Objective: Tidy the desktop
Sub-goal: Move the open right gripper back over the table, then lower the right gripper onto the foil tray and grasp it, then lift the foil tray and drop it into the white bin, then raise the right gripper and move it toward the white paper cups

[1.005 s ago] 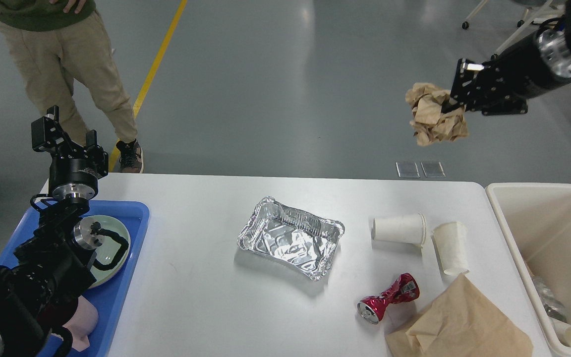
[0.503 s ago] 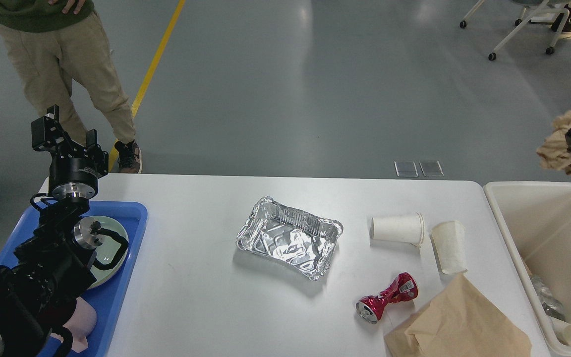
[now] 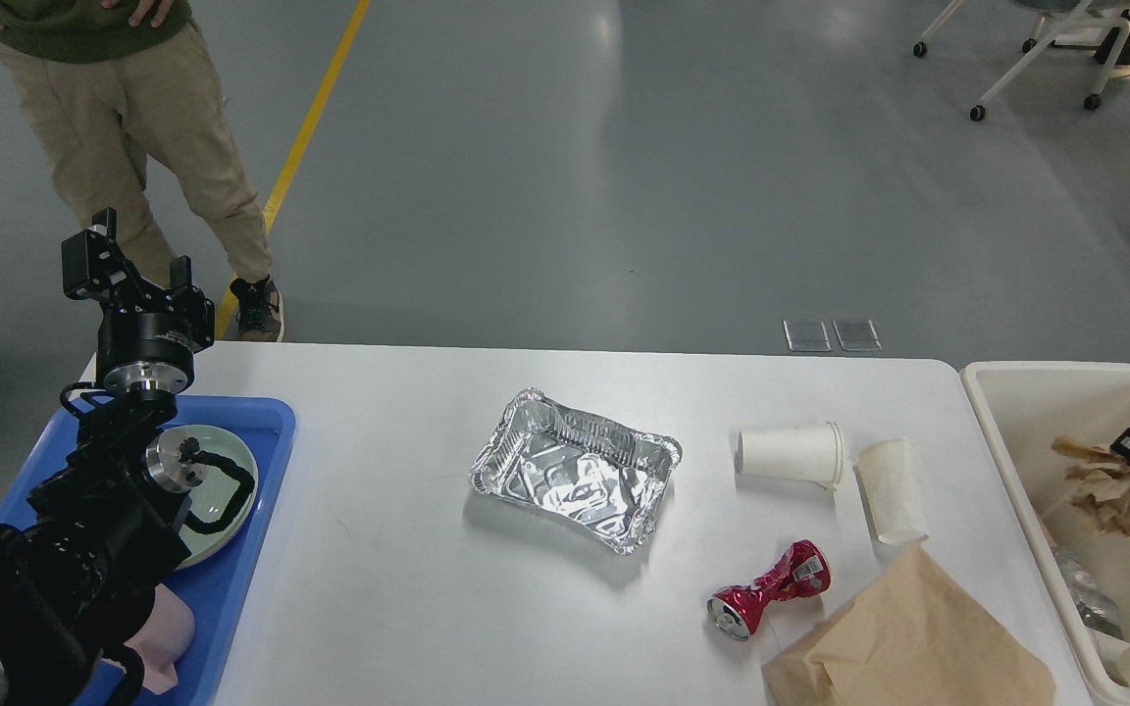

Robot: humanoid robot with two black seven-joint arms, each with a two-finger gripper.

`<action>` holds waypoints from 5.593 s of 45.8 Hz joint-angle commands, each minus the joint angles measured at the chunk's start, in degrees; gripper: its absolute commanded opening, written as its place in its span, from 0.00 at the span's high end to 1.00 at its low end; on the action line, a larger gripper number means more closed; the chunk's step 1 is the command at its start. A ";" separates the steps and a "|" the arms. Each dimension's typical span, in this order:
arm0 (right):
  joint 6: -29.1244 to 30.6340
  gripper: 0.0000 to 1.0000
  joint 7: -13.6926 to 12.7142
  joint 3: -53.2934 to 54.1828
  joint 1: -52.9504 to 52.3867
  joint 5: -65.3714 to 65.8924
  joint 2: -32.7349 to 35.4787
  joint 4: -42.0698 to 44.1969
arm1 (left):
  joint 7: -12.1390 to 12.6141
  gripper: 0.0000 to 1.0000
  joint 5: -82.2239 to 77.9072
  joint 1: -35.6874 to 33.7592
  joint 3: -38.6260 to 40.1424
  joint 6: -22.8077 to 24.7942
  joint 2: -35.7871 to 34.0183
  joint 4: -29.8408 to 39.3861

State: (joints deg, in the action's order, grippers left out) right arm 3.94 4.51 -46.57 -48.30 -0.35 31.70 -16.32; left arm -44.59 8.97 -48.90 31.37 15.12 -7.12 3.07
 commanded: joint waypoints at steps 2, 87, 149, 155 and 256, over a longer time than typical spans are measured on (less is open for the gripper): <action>0.28 0.00 0.06 0.07 0.14 -0.09 -0.50 0.24 | 0.03 0.04 0.00 0.04 0.01 0.00 0.00 0.01; 16.63 0.00 -0.47 -5.11 -27.56 -3.25 -29.23 -27.19 | 0.03 0.04 0.00 0.04 -0.08 0.00 0.00 0.01; 10.12 1.00 -8.20 -3.09 -33.51 -2.90 -24.77 -37.71 | 0.03 0.04 0.00 0.04 -0.08 0.00 0.00 0.01; 11.17 1.00 -8.20 -3.00 -43.53 -2.81 -16.69 -45.80 | 0.03 0.04 0.00 0.04 -0.08 0.00 0.00 0.01; 30.05 0.00 -8.11 -18.12 -43.53 -2.90 -12.27 -13.37 | 0.03 0.04 -0.09 -0.05 0.01 0.00 0.00 0.01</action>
State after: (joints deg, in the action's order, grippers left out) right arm 25.67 -3.47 -62.14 -82.51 -3.44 23.06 -25.48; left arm -44.58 8.95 -48.88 31.35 15.12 -7.12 3.07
